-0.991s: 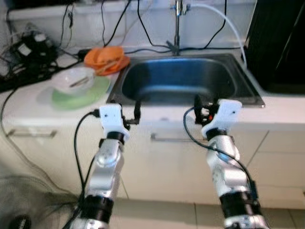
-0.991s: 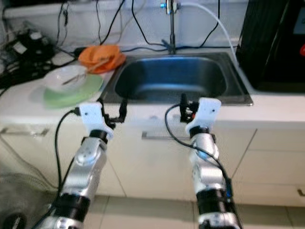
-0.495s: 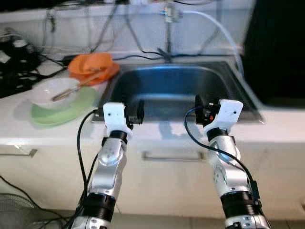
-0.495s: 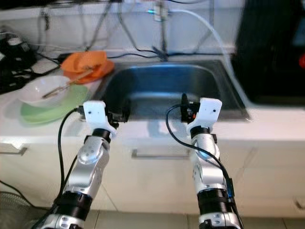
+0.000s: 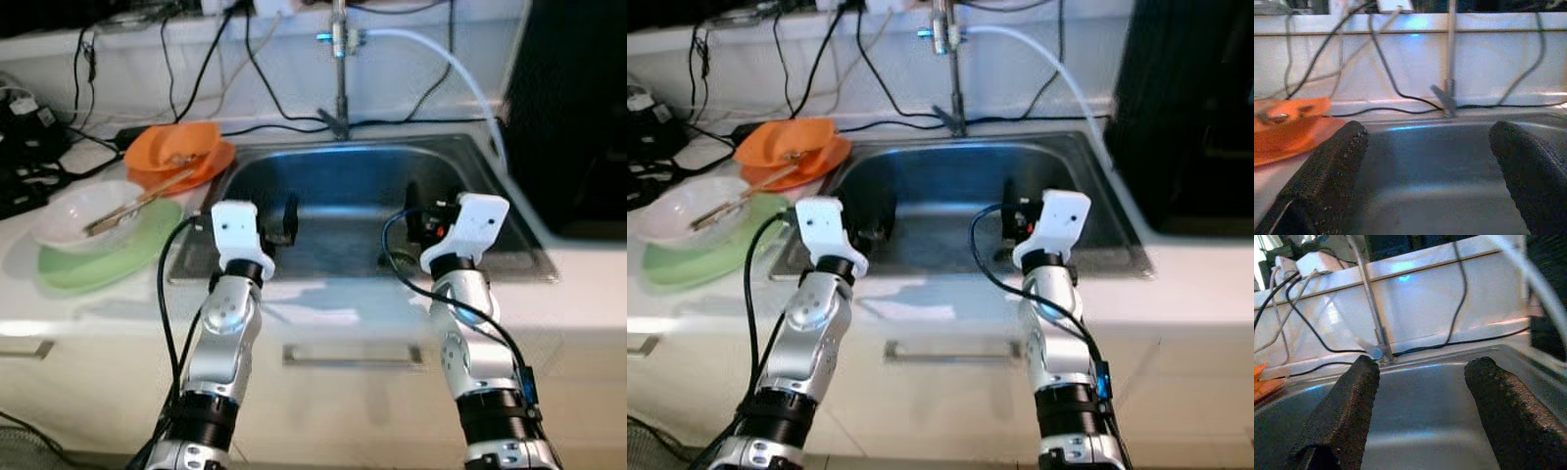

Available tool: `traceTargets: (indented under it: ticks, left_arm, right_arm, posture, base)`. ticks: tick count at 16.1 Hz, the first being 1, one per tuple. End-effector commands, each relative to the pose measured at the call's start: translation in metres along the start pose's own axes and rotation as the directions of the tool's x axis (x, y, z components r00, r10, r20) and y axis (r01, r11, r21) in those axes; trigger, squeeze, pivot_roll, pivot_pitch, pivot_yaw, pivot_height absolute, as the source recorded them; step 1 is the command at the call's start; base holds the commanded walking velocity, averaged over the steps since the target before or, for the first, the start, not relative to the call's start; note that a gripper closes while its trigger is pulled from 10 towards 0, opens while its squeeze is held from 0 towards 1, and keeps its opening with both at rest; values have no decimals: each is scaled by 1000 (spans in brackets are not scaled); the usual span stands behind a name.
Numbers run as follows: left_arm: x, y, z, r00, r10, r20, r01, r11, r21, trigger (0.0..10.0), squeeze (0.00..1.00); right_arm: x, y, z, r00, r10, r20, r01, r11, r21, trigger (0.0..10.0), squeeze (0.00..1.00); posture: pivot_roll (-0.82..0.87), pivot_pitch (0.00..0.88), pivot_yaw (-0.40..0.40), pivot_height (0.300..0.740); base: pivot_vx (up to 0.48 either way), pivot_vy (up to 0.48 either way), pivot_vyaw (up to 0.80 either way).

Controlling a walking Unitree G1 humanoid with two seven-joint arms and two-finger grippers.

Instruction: Kitchen organization

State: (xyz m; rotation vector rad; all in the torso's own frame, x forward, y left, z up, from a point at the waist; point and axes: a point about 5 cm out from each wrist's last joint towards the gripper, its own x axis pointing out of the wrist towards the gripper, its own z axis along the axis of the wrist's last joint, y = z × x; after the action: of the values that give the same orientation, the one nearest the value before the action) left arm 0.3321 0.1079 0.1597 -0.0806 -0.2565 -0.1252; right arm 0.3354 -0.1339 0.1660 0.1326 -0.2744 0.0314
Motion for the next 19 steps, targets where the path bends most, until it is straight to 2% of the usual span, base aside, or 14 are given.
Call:
traceTargets:
  ticks: [1,3,8,13,19]
  left_arm:
    - [-1,12,0,1000,31,-4,-31,999,21,10000,0]
    - [-2,13,-1,999,34,-10,-33,999,20,10000,0]
    - [-6,12,-3,999,33,-8,-33,999,25,10000,0]
    - [-6,4,3,1000,-19,20,16,995,103,10000,0]
    - [-7,5,1,1000,-9,9,8,995,100,10000,0]
  right_arm:
    - [2,13,1,999,35,-2,-35,999,20,10000,0]
    - [2,14,1,999,38,-5,-38,999,21,10000,0]
    - [1,12,-2,999,33,-14,-32,999,19,10000,0]
    - [0,12,-3,999,28,-18,-27,999,19,10000,0]
    - [0,13,-4,999,34,-25,-34,999,21,10000,0]
  posture:
    - [39,25,91,740]
    - [42,27,91,740]
    - [42,29,94,740]
    - [46,31,94,740]
    - [48,31,90,740]
  base:
    - [390,0,0]
    - [373,0,0]
    - [0,0,0]
    - [0,0,0]
    - [0,0,0]
